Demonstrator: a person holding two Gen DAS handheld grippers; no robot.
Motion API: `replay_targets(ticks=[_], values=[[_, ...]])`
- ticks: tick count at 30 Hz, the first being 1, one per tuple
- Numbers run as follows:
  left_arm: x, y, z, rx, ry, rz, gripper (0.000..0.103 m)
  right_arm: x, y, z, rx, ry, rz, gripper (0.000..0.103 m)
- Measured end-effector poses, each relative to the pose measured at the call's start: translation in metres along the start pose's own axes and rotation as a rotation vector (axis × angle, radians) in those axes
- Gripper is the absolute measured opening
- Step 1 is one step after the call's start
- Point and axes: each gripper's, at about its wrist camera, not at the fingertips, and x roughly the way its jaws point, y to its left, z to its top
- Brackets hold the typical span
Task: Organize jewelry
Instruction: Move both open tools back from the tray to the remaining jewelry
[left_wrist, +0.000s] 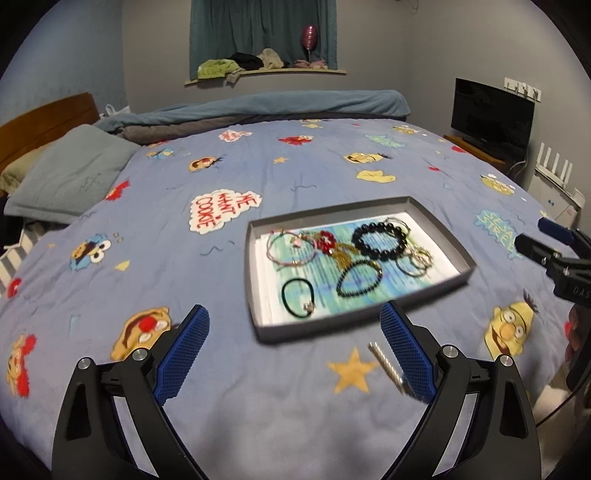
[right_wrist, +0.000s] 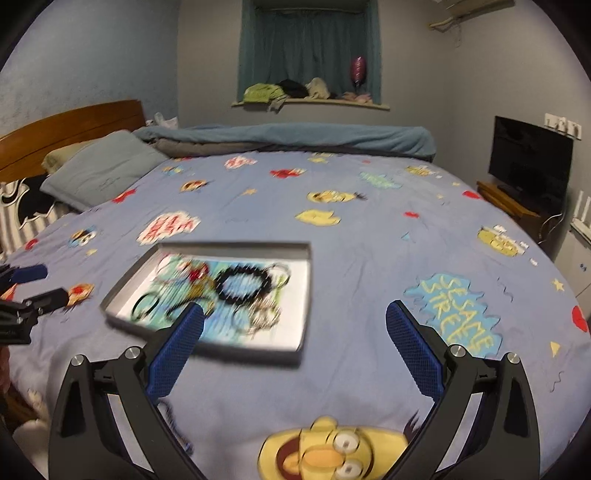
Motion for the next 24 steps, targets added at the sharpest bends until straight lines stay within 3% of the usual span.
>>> replay_targets(ticks=[8,16,22,24], values=[[-0.006,-0.004,-0.034,-0.007,0.008,-0.006,0.093,-0.007,0.026,-0.037,-0.056,0.05,0.094,0.097],[0.027,-0.011,-0.064,-0.016,0.072,-0.036,0.093,0.008,0.04,-0.072,-0.1,0.12,0.195,0.097],[0.046,-0.023,-0.074,0.008,0.091,-0.08,0.093,0.022,0.045,-0.086,-0.14,0.143,0.18,0.097],[0.051,-0.028,-0.075,0.016,0.088,-0.101,0.093,0.025,0.047,-0.089,-0.146,0.156,0.192,0.09]])
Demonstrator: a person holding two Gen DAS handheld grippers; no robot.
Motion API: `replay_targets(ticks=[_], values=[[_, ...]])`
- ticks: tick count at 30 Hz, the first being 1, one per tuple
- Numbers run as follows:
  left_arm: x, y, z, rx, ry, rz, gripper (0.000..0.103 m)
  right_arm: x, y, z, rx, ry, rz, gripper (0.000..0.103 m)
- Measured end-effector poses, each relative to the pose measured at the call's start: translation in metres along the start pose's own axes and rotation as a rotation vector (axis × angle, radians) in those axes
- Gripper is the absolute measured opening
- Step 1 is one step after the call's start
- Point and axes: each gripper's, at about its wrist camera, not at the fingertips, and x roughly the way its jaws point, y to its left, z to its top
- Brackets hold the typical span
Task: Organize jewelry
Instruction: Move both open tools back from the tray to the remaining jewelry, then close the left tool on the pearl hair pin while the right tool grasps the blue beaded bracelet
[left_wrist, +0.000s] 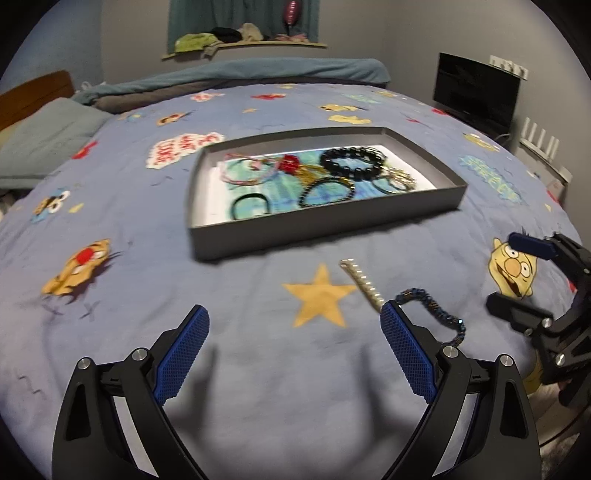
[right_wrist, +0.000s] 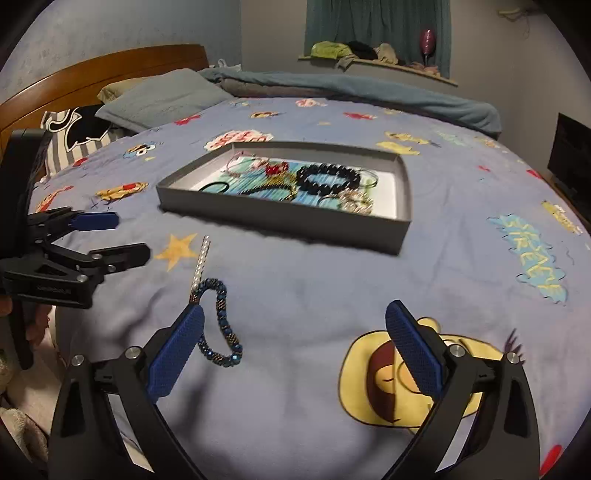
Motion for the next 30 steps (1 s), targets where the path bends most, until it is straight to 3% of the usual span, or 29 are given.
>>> replay_targets(ticks=[5,7,9,13,16,22,26,30], values=[[0.015,-0.013,-0.001,0.031,0.016,-0.043,0.087,0.015,0.007,-0.006,-0.022,0.064,0.063,0.065],[0.016,-0.017,0.0,0.046,0.01,-0.061,0.073,0.018,0.01,-0.007,-0.029,0.075,0.084,0.057],[0.018,-0.019,0.001,0.047,0.011,-0.072,0.067,0.018,0.013,-0.007,-0.036,0.077,0.109,0.046],[0.026,-0.018,0.004,0.021,0.033,-0.116,0.043,0.02,0.019,-0.007,-0.053,0.093,0.153,0.039],[0.03,-0.018,0.005,0.014,0.041,-0.129,0.041,0.022,0.023,-0.008,-0.062,0.102,0.179,0.039],[0.036,-0.021,0.008,0.007,0.049,-0.141,0.04,0.033,0.028,-0.01,-0.088,0.12,0.143,0.036],[0.039,-0.026,0.009,0.021,0.054,-0.13,0.04,0.035,0.025,-0.01,-0.101,0.112,0.091,0.008],[0.042,-0.029,0.009,0.038,0.053,-0.117,0.04,0.031,0.01,-0.006,-0.047,0.083,0.053,0.007]])
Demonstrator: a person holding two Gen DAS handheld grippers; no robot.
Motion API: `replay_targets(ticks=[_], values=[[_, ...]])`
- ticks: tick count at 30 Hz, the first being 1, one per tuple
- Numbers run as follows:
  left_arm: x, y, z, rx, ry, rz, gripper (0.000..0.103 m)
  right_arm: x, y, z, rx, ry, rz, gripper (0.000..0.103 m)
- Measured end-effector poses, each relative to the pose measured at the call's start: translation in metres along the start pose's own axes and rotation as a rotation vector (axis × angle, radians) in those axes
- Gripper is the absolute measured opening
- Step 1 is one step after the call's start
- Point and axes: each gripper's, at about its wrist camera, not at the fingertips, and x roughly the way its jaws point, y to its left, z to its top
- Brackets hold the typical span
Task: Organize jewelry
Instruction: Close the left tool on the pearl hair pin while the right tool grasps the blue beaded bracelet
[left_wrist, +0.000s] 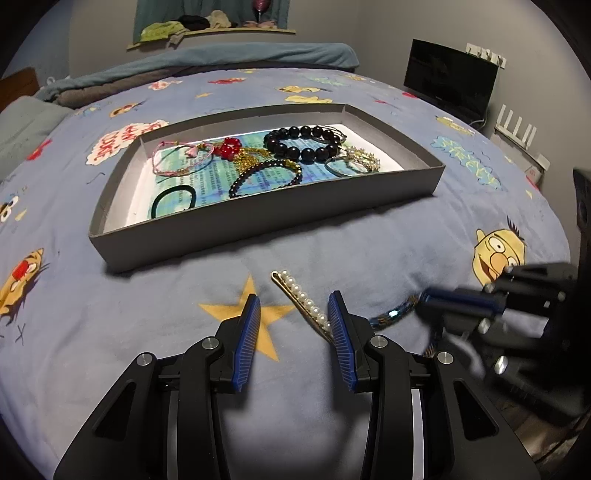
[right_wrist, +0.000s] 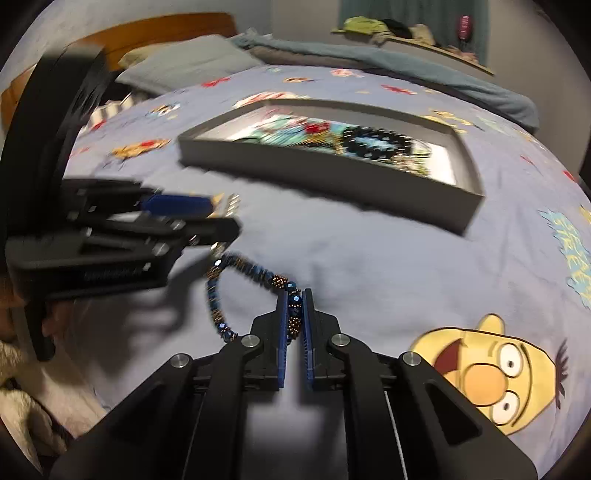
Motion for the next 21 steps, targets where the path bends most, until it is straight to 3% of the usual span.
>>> replay_targets(ticks=[5,11,16,21], values=[[0.002,-0.004,-0.002,0.031,0.001,0.02,0.036,-0.011,-0.019,0.003,0.067,-0.06,-0.06,0.007],[0.009,-0.015,-0.006,0.115,0.033,0.06,0.02,-0.013,-0.036,0.005,0.118,-0.073,-0.069,0.007],[0.004,-0.006,-0.007,0.092,0.024,0.033,0.006,-0.012,-0.034,0.007,0.109,-0.083,-0.069,0.007],[-0.005,-0.004,-0.006,0.085,-0.005,0.022,0.006,-0.018,-0.032,0.008,0.103,-0.111,-0.048,0.007]])
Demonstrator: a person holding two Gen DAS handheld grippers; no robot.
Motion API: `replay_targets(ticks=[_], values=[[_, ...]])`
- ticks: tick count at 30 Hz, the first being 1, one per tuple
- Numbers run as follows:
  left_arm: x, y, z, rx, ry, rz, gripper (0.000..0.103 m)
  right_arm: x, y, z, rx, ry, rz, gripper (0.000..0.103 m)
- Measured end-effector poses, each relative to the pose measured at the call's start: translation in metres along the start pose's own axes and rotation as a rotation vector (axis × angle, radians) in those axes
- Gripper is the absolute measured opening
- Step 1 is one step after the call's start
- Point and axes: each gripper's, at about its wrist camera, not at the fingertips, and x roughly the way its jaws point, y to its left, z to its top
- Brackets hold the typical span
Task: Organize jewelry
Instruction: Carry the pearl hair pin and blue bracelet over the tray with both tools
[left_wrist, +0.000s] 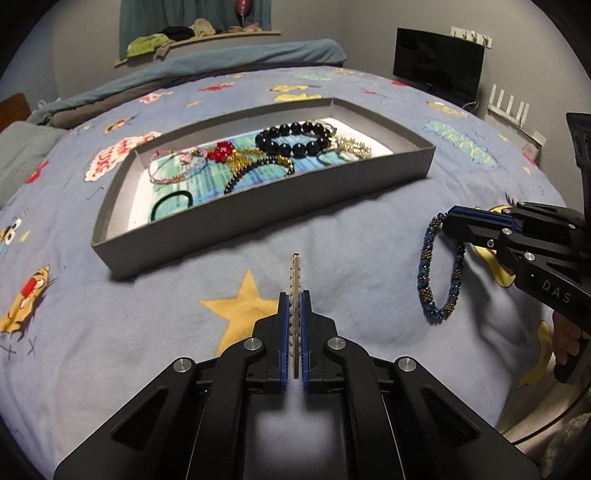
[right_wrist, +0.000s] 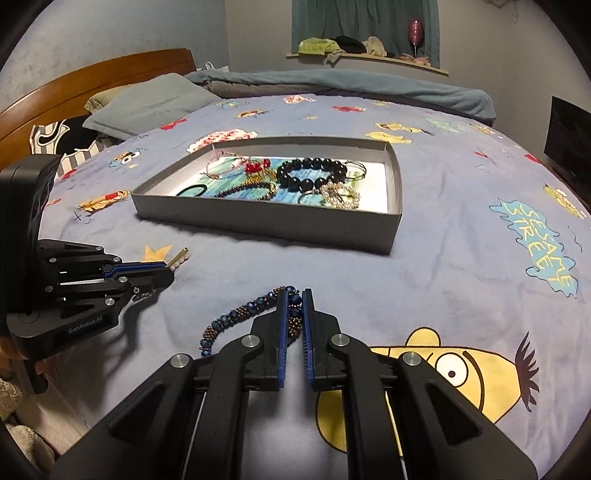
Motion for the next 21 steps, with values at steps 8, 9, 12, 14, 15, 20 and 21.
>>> replay_targets(ticks=[8,9,12,14,15,20,21], values=[[-0.033,0.01,0.013,-0.029,-0.069,-0.007,0.006,-0.022,0.011,0.022,-0.052,-0.083,-0.024,0.007],[-0.037,0.012,0.016,-0.033,-0.077,-0.007,0.006,-0.025,0.011,0.027,-0.056,-0.095,-0.031,0.007],[-0.052,0.023,0.035,-0.048,-0.112,0.001,0.006,-0.035,0.009,0.049,-0.067,-0.143,-0.052,0.007],[-0.056,0.029,0.046,-0.047,-0.122,0.0,0.006,-0.04,0.007,0.064,-0.073,-0.177,-0.07,0.007],[-0.057,0.032,0.053,-0.048,-0.126,0.004,0.006,-0.042,0.004,0.074,-0.073,-0.199,-0.083,0.007],[-0.051,0.052,0.085,-0.065,-0.133,0.04,0.006,-0.038,-0.007,0.107,-0.05,-0.246,-0.112,0.007],[-0.048,0.056,0.09,-0.073,-0.129,0.041,0.006,-0.034,-0.008,0.114,-0.043,-0.252,-0.118,0.007]])
